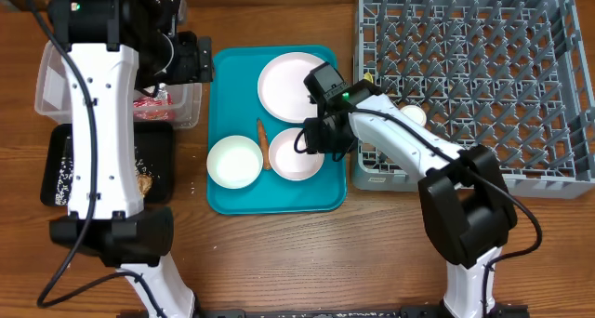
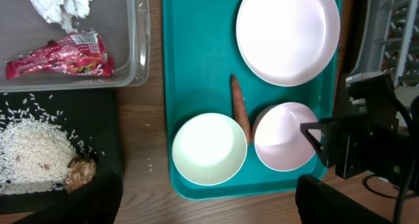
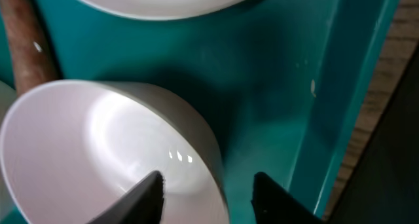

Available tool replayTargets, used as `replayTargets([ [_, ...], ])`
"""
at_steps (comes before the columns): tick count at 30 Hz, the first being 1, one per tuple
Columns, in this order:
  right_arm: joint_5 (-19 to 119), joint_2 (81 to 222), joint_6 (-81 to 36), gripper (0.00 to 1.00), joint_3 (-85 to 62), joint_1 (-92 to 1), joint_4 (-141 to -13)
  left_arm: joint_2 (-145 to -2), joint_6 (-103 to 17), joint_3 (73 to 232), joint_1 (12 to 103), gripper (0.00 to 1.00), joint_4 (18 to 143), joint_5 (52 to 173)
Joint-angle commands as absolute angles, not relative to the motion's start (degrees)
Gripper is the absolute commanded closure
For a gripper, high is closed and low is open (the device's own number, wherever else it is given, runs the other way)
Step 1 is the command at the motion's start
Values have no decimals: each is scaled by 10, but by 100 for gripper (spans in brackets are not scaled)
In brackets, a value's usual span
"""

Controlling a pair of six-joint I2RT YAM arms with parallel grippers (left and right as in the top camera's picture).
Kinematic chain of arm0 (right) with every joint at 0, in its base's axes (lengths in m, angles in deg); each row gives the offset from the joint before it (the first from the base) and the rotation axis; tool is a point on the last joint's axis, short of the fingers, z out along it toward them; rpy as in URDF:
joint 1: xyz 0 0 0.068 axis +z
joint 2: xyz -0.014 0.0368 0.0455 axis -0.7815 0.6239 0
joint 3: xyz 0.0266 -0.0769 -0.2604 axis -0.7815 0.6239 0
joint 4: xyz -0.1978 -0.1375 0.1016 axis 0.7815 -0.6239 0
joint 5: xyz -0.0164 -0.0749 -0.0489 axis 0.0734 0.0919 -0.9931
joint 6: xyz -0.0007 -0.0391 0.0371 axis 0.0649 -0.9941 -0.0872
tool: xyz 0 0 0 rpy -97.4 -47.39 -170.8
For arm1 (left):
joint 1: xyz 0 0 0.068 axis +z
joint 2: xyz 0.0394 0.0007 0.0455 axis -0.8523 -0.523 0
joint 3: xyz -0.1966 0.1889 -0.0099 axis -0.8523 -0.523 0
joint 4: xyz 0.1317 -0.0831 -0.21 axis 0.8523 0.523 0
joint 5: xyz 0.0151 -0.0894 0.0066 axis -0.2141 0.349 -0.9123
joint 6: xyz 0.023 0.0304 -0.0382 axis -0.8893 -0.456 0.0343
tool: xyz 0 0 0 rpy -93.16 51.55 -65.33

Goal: Sort waste into correct bins and load items into the dishwasher
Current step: 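Reach the right gripper to the pink bowl and grasp its rim, then lift the pink bowl and carry it right over the dish rack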

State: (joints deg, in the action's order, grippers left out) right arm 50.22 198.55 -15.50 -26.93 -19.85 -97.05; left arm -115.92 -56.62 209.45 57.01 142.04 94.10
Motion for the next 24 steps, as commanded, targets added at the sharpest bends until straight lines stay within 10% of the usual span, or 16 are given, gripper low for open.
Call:
replayTargets([
  [1, 497, 1988, -138, 65, -269, -196, -968, -1185, -562, 2096, 573, 16, 1415, 938],
  [9, 489, 1988, -137, 96, -269, -200, -968, -1196, -561, 2096, 573, 11, 1395, 936],
  [24, 334, 1857, -157, 96, -424, -212, -1094, -1195, -478, 2102, 615, 0, 1317, 913],
])
